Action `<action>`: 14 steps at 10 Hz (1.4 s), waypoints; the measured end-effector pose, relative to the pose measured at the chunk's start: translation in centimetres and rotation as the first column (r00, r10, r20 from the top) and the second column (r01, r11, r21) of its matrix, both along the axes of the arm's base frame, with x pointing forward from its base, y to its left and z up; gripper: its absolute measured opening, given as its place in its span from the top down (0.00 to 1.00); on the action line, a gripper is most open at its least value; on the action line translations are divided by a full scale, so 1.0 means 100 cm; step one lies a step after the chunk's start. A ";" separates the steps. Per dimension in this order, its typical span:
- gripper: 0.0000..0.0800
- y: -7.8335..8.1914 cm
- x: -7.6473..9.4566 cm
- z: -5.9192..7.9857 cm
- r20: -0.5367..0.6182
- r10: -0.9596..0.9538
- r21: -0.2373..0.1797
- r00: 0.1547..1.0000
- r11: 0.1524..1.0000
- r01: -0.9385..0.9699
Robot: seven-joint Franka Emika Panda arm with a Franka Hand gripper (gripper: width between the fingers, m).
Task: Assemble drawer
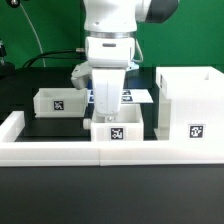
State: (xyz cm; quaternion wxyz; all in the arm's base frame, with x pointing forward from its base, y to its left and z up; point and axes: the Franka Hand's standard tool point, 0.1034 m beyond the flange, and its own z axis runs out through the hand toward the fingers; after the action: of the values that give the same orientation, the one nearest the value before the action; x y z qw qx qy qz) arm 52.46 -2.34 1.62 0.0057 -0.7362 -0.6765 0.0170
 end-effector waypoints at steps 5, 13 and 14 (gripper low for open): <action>0.95 0.001 0.000 0.000 -0.001 -0.003 0.002 1.000 1.000 0.003; 0.95 0.017 0.010 -0.002 0.007 0.008 0.013 1.000 1.000 -0.008; 0.95 0.017 0.009 -0.002 0.000 0.007 0.013 1.000 1.000 -0.007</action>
Offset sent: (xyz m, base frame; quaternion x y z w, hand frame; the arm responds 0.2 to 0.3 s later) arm 0.0000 0.0000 0.0000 0.0000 0.0000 0.0000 1.0000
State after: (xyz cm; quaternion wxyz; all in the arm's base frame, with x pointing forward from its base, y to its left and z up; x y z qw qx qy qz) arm 53.35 -0.66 1.39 0.0103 -0.7338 -0.6792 0.0128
